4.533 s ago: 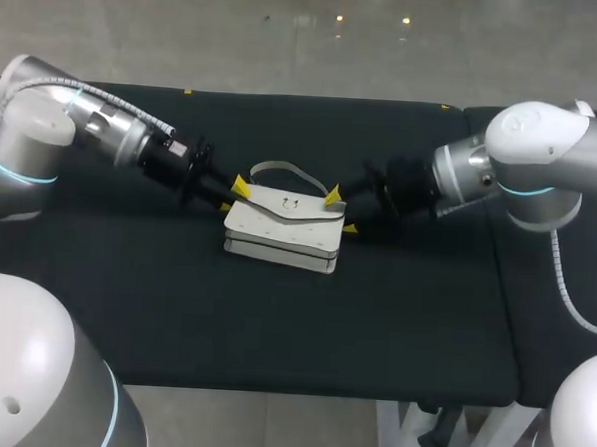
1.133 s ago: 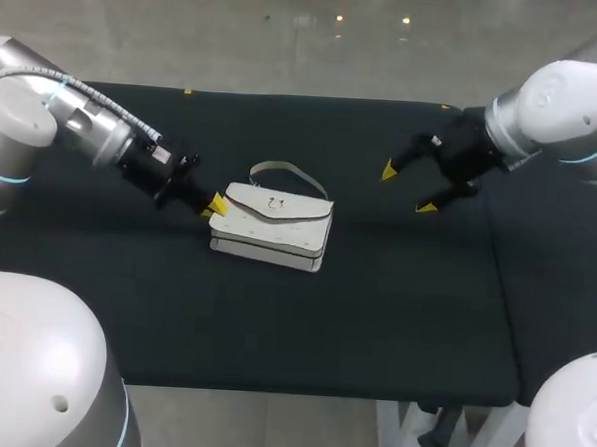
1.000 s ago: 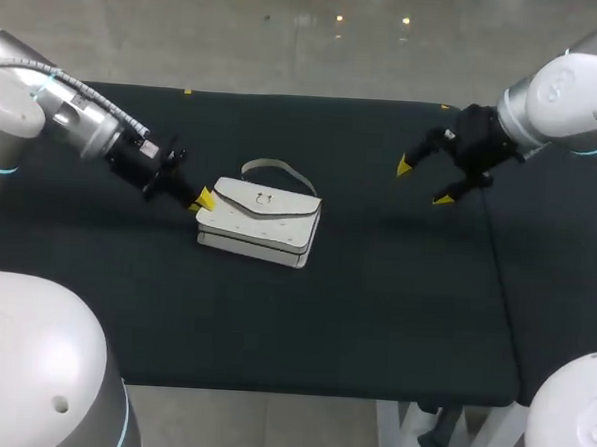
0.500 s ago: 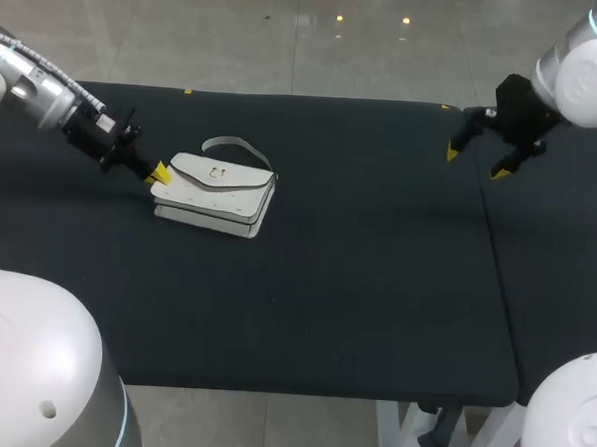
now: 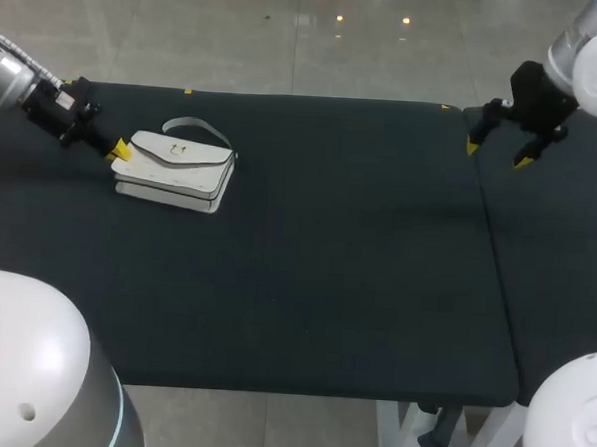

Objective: Pick up the bag, open it, inspect its contents, close it, and place it on the opposite side

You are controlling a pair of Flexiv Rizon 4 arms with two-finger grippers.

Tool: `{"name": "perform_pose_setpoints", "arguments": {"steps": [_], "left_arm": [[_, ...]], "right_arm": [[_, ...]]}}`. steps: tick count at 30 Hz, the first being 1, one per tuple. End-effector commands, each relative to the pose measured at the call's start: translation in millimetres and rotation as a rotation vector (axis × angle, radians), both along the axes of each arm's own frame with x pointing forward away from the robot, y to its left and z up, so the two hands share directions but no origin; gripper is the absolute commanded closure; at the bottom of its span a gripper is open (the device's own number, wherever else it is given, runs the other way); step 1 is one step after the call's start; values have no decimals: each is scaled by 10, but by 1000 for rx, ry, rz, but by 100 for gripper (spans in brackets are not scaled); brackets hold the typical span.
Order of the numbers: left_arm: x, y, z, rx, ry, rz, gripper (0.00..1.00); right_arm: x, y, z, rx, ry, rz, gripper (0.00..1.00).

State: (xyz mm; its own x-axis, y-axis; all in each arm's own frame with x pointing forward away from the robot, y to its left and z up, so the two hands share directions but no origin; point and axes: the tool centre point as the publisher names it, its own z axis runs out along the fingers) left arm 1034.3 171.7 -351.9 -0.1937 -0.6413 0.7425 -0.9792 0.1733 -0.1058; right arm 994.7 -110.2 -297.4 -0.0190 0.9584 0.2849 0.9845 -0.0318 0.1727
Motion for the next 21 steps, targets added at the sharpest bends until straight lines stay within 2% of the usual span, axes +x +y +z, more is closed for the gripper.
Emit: {"name": "perform_pose_setpoints", "arguments": {"steps": [1,9,17,21], "left_arm": [[208,190,-63,-16,34,-24,100],[492,568,-74,-6,19,35,100],[662,910,-79,-22,4,82,100],[742,1037,-90,-18,4,95,100]], "right_arm": [[-2,6,5,-3,2,-1,0],[-2,6,5,-3,2,-1,0],[-2,6,5,-3,2,-1,0],[-28,-29,60,-47,-90,-7,0]]}}
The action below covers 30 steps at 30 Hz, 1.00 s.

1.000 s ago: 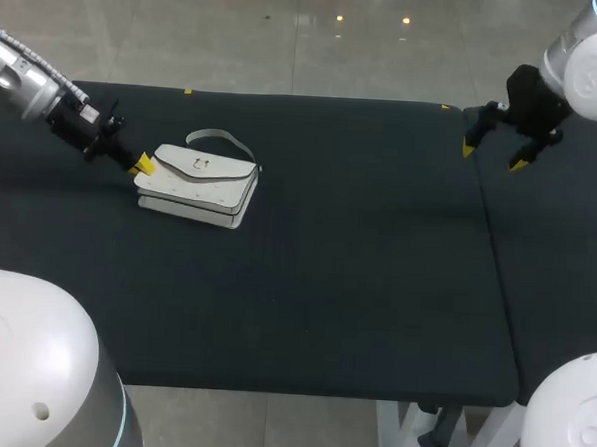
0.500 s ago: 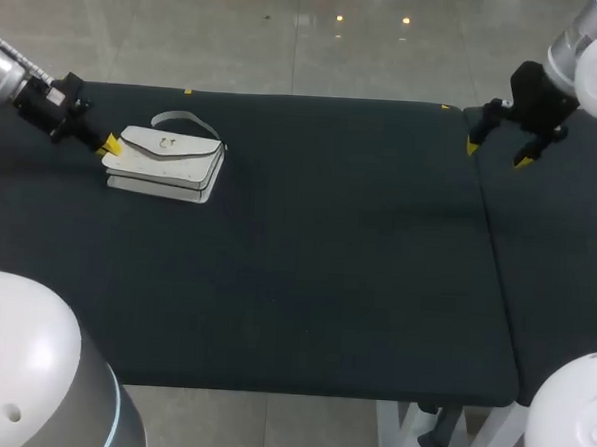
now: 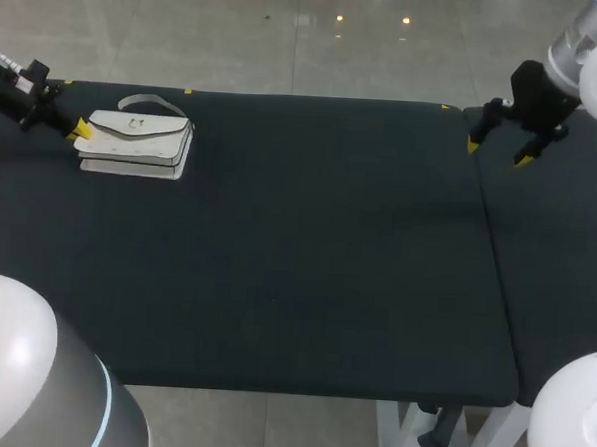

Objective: Pick up the bag, open it, inspect its contents, close it, and place it on the opposite side

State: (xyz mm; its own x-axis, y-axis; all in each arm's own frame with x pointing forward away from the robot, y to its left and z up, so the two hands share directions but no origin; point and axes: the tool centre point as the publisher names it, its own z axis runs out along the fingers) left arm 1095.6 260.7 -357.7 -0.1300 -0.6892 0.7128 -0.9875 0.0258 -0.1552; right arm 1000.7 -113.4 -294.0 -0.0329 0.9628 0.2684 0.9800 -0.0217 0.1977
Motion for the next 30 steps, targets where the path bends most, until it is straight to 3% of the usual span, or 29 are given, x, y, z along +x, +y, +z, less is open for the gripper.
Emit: {"name": "perform_pose_setpoints", "arguments": {"steps": [1,15,29,30], "left_arm": [[152,179,-34,-51,54,-57,100],[385,608,-4,-32,59,-26,100],[509,846,-31,-73,77,-45,100],[507,852,-29,-75,77,-46,87]], "right_arm": [[-90,-27,35,-31,-66,-14,0],[26,-377,146,-241,-60,-15,0],[26,-377,146,-241,-60,-15,0],[26,-377,146,-241,-60,-15,0]]}}
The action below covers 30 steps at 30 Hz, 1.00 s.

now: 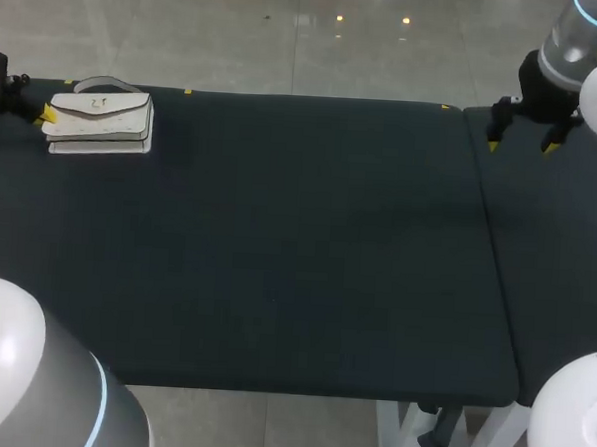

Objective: Pick up the bag, open it, inspect its contents, close it, and place it on the opposite side

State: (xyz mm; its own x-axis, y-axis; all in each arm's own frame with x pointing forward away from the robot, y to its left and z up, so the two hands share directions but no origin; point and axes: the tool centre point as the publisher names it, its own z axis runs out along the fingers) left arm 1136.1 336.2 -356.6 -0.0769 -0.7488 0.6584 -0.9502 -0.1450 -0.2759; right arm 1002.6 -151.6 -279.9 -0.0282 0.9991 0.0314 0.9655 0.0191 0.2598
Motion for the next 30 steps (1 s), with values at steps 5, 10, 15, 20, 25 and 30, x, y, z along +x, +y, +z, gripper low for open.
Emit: {"name": "perform_pose_setpoints", "arguments": {"steps": [5,10,15,20,25,30], "left_arm": [[-2,100,16,-133,191,-237,0],[-222,86,191,-67,209,-233,0],[-485,72,450,8,218,-231,0],[-736,20,660,129,261,-184,0],[-972,-36,838,193,271,-153,0],[-1174,-97,951,261,286,-132,0]], "right_arm": [[6,5,4,-2,3,-1,0],[6,5,4,-2,3,-1,0],[6,5,4,-2,3,-1,0],[6,5,4,-2,3,-1,0],[6,5,4,-2,3,-1,0],[6,5,4,-2,3,-1,0]]}}
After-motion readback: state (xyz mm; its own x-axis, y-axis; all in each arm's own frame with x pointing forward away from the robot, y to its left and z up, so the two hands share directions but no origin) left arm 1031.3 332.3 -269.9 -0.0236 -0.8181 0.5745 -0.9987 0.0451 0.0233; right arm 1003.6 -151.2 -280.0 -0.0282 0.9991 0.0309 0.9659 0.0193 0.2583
